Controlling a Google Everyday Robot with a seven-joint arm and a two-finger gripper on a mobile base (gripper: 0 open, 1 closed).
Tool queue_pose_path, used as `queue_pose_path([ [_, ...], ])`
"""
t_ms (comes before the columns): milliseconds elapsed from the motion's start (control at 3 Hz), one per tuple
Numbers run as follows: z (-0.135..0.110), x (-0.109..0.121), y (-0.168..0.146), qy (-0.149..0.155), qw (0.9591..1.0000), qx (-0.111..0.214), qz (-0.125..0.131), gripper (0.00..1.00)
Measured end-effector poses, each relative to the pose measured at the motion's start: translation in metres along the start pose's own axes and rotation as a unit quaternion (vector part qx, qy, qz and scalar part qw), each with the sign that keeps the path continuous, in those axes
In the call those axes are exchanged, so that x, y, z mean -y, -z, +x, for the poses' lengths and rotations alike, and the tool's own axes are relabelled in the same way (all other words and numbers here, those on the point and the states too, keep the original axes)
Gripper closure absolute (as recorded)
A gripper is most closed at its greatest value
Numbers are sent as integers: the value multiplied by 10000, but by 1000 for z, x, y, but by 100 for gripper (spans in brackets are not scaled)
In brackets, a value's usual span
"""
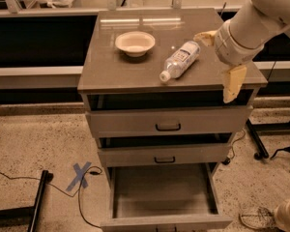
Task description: Place blue plastic bottle into bottom drawer
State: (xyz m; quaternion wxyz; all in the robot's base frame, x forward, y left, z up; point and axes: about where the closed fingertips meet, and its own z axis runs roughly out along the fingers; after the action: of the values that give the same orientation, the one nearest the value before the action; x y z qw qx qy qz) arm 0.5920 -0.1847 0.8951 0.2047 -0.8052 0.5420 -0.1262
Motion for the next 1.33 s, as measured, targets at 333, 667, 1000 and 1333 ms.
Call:
queue_pose_path([
  [333,0,0,0,1,10000,0,0,0],
  [667,0,14,-9,450,9989,95,-1,0],
  [1000,-6,51,-29,1465,9891,133,-62,0],
  [1333,-16,91,-66,2521,9663,230,-467,0],
])
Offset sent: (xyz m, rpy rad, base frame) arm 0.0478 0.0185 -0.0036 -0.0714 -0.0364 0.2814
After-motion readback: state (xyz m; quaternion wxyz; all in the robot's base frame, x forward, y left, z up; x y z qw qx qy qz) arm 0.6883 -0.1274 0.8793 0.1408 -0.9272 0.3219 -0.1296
